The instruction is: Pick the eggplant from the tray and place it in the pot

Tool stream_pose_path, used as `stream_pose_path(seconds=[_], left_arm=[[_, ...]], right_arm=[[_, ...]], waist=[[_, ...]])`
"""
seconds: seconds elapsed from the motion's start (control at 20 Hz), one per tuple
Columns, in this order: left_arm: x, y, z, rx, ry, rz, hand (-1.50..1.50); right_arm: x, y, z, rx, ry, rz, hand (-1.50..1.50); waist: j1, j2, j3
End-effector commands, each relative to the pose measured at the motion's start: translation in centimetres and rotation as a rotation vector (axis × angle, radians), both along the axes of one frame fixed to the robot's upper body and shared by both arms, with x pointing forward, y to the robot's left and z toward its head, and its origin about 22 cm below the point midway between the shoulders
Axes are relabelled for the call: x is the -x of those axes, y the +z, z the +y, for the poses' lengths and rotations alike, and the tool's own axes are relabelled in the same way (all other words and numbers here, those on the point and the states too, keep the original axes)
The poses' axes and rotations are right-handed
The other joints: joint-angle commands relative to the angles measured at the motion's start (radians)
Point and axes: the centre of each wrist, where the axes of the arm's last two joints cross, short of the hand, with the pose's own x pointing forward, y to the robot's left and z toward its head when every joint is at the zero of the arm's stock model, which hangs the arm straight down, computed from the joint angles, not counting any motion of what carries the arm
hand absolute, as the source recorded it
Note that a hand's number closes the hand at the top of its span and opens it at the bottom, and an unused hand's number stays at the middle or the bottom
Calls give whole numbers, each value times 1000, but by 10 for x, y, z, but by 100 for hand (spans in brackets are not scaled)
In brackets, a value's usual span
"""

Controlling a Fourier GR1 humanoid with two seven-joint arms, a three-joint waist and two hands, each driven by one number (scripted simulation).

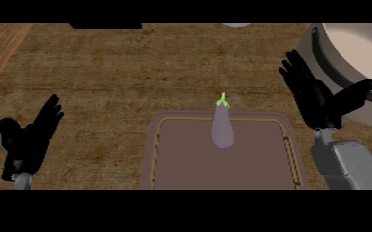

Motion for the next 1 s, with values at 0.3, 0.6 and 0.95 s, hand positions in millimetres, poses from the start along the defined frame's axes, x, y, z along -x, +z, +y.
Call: stream_pose_path(seconds=[0.3, 0.6, 0.95], left_arm=[[-46, 72, -60, 116, -199, -427, 0], [-61, 83, -70, 164, -200, -526, 0], [-74, 86, -88, 173, -200, -519, 0]], right_arm=[[-43, 42, 20, 244, 594, 1, 150], [-48, -15, -45, 10, 749, 76, -150], [-89, 33, -60, 147, 958, 6, -150]], waist=[[91, 24, -10], [54, 49, 7], [56, 40, 5]])
